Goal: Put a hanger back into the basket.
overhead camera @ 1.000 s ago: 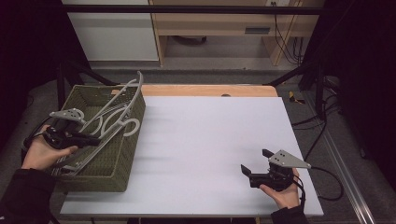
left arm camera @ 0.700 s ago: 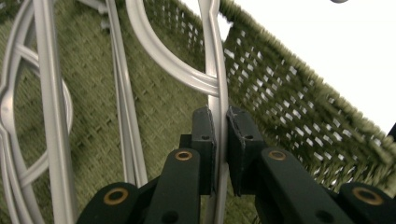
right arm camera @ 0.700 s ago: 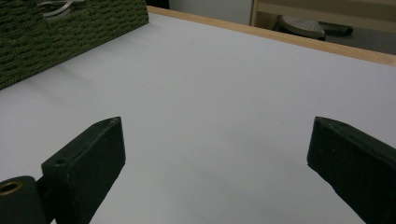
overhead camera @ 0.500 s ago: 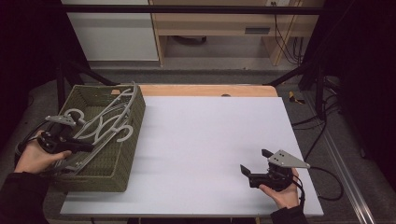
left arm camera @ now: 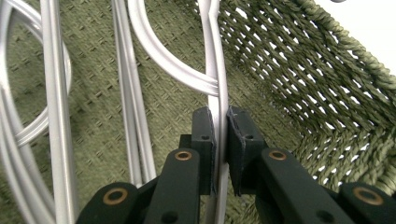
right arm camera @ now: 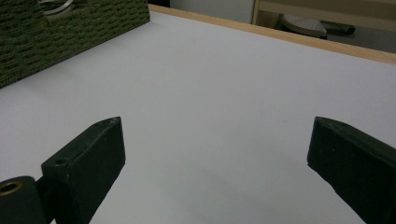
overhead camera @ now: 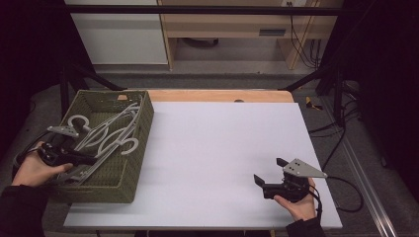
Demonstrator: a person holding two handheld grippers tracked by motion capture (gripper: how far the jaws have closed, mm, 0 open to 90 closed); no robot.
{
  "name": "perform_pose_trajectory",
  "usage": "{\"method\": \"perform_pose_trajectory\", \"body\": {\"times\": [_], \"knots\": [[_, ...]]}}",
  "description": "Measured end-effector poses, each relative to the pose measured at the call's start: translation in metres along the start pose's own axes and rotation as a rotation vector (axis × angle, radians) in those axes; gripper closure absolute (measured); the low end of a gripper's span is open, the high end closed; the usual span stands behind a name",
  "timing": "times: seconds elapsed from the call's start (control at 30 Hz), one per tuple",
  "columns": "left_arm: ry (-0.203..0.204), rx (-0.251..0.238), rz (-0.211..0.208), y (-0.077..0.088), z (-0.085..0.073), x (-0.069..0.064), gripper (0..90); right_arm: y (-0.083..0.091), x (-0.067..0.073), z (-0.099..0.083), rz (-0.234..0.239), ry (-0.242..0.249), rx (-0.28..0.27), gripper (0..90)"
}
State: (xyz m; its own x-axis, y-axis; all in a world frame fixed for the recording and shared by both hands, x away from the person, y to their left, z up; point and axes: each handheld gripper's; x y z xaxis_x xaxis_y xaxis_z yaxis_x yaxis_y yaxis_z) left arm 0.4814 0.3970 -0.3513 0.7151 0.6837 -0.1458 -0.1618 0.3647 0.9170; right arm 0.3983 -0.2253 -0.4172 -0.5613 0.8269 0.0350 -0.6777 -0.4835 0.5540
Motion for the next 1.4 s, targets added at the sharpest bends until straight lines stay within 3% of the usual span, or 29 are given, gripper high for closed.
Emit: {"method": "perform_pose_trajectory", "body": {"times": [0.03,0.2,0.3,0.43,0.57,0.63,0.87,0.97,1.13,1.27,1.37,1.4], "knots": [[0.017,-0.015,-0.002,-0.003,0.001,0.0,81.9,0.0,0.0,0.0,0.001,0.001,-0.001,4.6],[0.024,-0.017,-0.019,-0.013,0.001,0.002,81.8,-0.001,0.0,0.0,0.001,0.005,0.002,4.6],[0.05,-0.045,-0.052,-0.017,-0.003,0.004,81.8,-0.001,0.0,0.0,0.0,0.001,0.003,4.6],[0.063,-0.031,-0.057,-0.019,-0.005,0.005,81.8,-0.001,0.001,0.0,0.004,0.003,0.003,4.7],[0.053,-0.001,-0.015,-0.022,-0.001,0.002,81.4,-0.002,0.001,0.0,0.002,0.005,0.004,4.7],[0.039,0.03,0.032,-0.027,0.002,-0.003,80.7,-0.002,0.001,0.0,0.003,0.005,0.002,4.7],[0.033,0.048,0.181,-0.039,0.017,-0.014,68.7,-0.002,0.001,0.0,0.004,0.01,0.005,4.8],[0.035,0.055,0.197,-0.04,0.018,-0.014,68.2,-0.001,0.001,0.0,0.004,0.003,0.002,4.8],[0.071,0.032,0.181,-0.035,0.015,-0.013,72.5,-0.002,0.001,0.0,0.002,0.006,0.003,4.8],[0.133,-0.041,0.173,-0.024,0.007,-0.005,75.7,-0.001,0.001,0.0,0.003,0.003,0.004,4.8],[0.204,-0.095,0.211,-0.015,-0.002,0.005,76.2,-0.001,0.0,0.0,0.002,0.004,0.004,4.8],[0.216,-0.116,0.201,-0.011,-0.004,0.008,75.5,-0.002,0.0,0.0,0.001,0.007,0.005,4.8]]}}
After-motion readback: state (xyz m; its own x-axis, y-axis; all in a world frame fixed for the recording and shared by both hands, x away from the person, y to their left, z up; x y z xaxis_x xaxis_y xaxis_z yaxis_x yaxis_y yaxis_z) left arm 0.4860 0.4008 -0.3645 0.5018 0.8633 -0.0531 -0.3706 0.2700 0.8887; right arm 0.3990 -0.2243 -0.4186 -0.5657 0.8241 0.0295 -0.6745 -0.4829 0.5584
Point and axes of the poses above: each handheld gripper's, and its own axes: y roughly backward along the jaws, z roughly out of its top, x roughly to its left, and after that the axes turned 9 degrees about x, right-handed
